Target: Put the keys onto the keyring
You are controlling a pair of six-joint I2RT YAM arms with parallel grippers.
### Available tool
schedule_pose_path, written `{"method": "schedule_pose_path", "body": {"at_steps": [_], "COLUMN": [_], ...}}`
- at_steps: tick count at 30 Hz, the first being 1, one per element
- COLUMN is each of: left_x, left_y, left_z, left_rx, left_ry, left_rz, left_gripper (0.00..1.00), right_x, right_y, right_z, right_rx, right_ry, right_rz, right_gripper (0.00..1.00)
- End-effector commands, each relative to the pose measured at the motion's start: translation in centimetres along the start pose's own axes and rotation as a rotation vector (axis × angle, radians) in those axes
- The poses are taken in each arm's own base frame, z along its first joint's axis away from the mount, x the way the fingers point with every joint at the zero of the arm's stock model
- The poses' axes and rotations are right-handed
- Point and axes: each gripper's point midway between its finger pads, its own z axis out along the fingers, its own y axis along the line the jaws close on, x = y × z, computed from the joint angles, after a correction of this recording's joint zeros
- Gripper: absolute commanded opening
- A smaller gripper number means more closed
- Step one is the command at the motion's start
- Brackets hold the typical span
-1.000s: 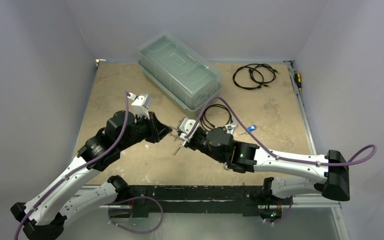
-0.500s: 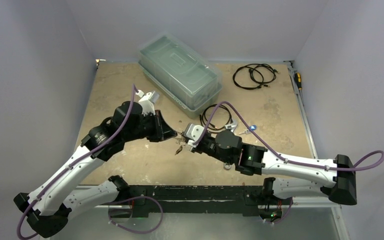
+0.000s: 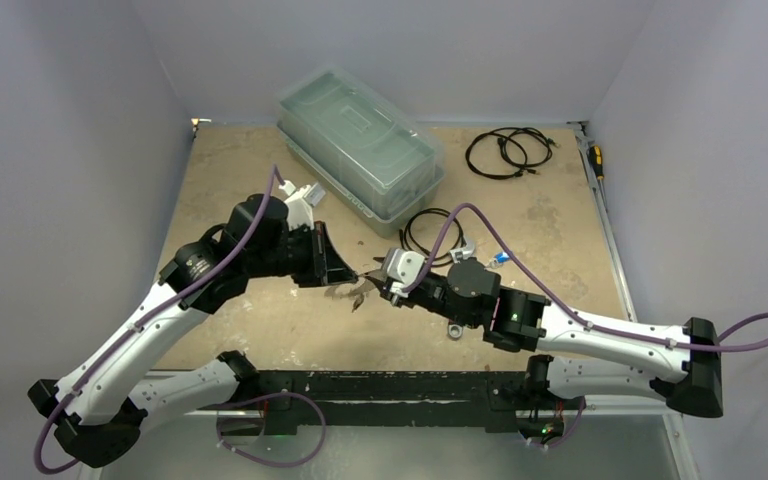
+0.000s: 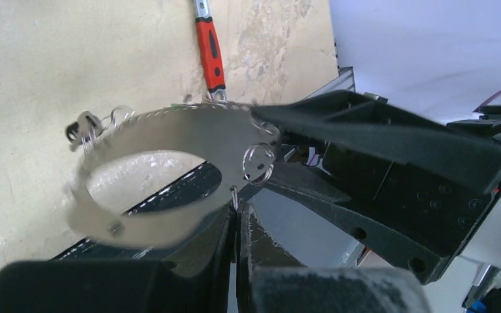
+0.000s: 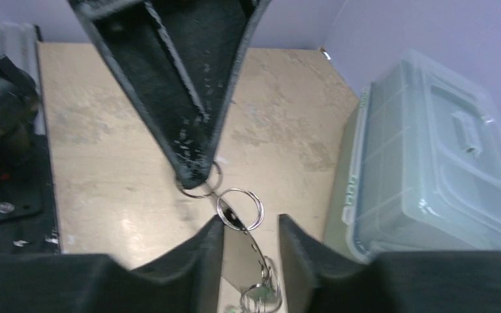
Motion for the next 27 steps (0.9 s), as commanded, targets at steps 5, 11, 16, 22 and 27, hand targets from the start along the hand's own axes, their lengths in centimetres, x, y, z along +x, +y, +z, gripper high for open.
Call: {"method": "schedule_pose_path", "body": {"at_steps": [5, 11, 16, 22, 27], "left_x": [-0.9, -1.8, -2.9, -3.5, -4.0], "left_y": [-1.4, -1.4, -1.6, -1.3, -1.2], "left_z": [-1.2, -1.2, -1.4, -0.7, -0.6], "left_rx": [0.019, 0.018, 0.031, 0.082, 0.107], "left_ry": [-0.04, -0.095, -0.156, -0.226, -0.264], "left_rz": [-0.057, -0.085, -0.109, -0.224, -0.296], "left_gripper": [0.0, 0.0, 0.0, 0.0, 0.0], "right_x": [-1.2, -1.7, -3.4, -3.9, -2.4], "right_y": [-2.9, -3.8, -3.7, -1.0, 0.1], "right_z": [-0.7, -1.7, -3.3, -3.5, -3.6], "right_rx": [0.132, 0.17, 0.148, 0.012, 0.025], "right_ry": [-0.037, -0.057, -0.158, -0.28, -0.404], "right_rz": [0.015, 0.028, 0.037, -0.06, -0.231], "right_gripper": [0.55, 0.6, 0.61, 0.6, 0.6]}}
